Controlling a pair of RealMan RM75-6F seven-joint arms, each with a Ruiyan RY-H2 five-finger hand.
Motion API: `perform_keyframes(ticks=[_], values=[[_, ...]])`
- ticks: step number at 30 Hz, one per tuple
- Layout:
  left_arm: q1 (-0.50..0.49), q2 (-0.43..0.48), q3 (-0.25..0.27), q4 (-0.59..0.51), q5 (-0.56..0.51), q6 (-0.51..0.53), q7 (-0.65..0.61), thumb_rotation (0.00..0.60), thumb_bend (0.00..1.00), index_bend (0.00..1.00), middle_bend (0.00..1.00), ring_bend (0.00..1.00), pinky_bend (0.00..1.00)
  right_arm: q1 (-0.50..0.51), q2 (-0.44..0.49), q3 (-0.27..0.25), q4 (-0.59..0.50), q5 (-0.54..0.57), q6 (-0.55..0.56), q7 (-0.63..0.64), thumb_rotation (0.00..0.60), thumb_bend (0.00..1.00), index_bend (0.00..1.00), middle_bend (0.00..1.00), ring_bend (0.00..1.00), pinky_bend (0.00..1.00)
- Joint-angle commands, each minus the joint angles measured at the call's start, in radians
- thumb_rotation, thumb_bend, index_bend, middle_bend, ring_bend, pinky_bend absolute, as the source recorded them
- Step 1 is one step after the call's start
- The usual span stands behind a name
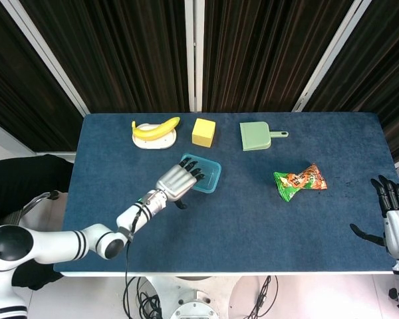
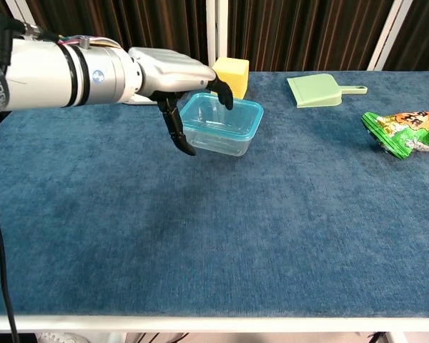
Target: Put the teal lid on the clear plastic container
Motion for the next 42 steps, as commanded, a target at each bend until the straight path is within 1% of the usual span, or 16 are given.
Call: perform_keyframes(ticks=[1,10,25,30,32,34,37,40,42], values=[[0.012,0.011,0.007,-0.005,-0.011,-0.003,-0.006,0.495,0.03,0.21,0.15,0.0,0.06,0.001,-0.001,0.0,0.001,0.0,-0.002,0.001,0.6,0.04,0.0,0.0,0.0,0.0],[0.051,0.018,0.043,0.001,-0.038,0.001,-0.002,0.489,0.03,0.21,0.15,0.0,0.06,0.007,-0.002,-0.002,-0.003,-0.008,-0.009,-0.006,0.6,0.04,0.0,0.0,0.0,0.0],[0.08,-0.01,0.051,0.032,-0.022,-0.006,-0.013,0.492,0.03,0.21,0.15,0.0,0.06,0.0,0.001,-0.006,-0.019,-0.011,0.0,-0.022,0.6,0.04,0.0,0.0,0.0,0.0],[0.086,-0.005,0.044,0.025,-0.019,-0.004,-0.017,0.492,0.03,0.21,0.15,0.0,0.06,-0.002,0.001,-0.007,-0.019,-0.014,0.004,-0.021,0.6,0.04,0.0,0.0,0.0,0.0],[0.092,0.007,0.033,0.007,-0.013,0.001,-0.034,0.495,0.03,0.21,0.15,0.0,0.06,-0.003,0.0,-0.008,-0.017,-0.015,0.007,-0.018,0.6,0.04,0.0,0.0,0.0,0.0],[0.106,0.023,0.014,-0.017,0.001,0.02,-0.067,0.51,0.03,0.21,0.15,0.0,0.06,-0.005,0.0,-0.009,-0.015,-0.014,0.007,-0.014,0.6,0.04,0.0,0.0,0.0,0.0],[0.15,0.063,-0.017,-0.061,0.051,0.087,-0.136,0.533,0.03,0.21,0.15,0.0,0.06,-0.006,0.004,-0.012,-0.008,-0.014,0.001,-0.004,0.6,0.04,0.0,0.0,0.0,0.0],[0.212,0.114,-0.035,-0.098,0.11,0.18,-0.204,0.586,0.03,0.21,0.15,0.0,0.06,0.0,0.022,-0.016,-0.002,-0.017,-0.018,0.011,0.6,0.04,0.0,0.0,0.0,0.0],[0.264,0.154,-0.036,-0.117,0.145,0.251,-0.24,0.6,0.03,0.21,0.15,0.0,0.06,0.009,0.041,-0.017,0.001,-0.019,-0.038,0.029,0.6,0.04,0.0,0.0,0.0,0.0]])
